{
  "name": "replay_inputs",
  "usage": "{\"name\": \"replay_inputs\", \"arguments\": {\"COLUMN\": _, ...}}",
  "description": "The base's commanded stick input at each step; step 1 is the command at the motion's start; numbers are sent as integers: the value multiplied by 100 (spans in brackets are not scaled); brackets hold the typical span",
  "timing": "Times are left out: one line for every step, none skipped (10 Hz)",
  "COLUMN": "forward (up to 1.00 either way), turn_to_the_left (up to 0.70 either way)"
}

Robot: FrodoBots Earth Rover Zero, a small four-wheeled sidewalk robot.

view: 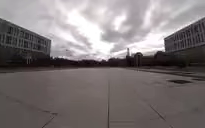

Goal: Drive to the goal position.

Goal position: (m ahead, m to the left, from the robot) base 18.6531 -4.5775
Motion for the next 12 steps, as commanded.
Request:
{"name": "replay_inputs", "arguments": {"forward": 70, "turn_to_the_left": 0}}
{"name": "replay_inputs", "arguments": {"forward": 70, "turn_to_the_left": 0}}
{"name": "replay_inputs", "arguments": {"forward": 70, "turn_to_the_left": 0}}
{"name": "replay_inputs", "arguments": {"forward": 70, "turn_to_the_left": 0}}
{"name": "replay_inputs", "arguments": {"forward": 70, "turn_to_the_left": 0}}
{"name": "replay_inputs", "arguments": {"forward": 70, "turn_to_the_left": 0}}
{"name": "replay_inputs", "arguments": {"forward": 70, "turn_to_the_left": 0}}
{"name": "replay_inputs", "arguments": {"forward": 70, "turn_to_the_left": 0}}
{"name": "replay_inputs", "arguments": {"forward": 70, "turn_to_the_left": 0}}
{"name": "replay_inputs", "arguments": {"forward": 70, "turn_to_the_left": 0}}
{"name": "replay_inputs", "arguments": {"forward": 70, "turn_to_the_left": 0}}
{"name": "replay_inputs", "arguments": {"forward": 70, "turn_to_the_left": 0}}
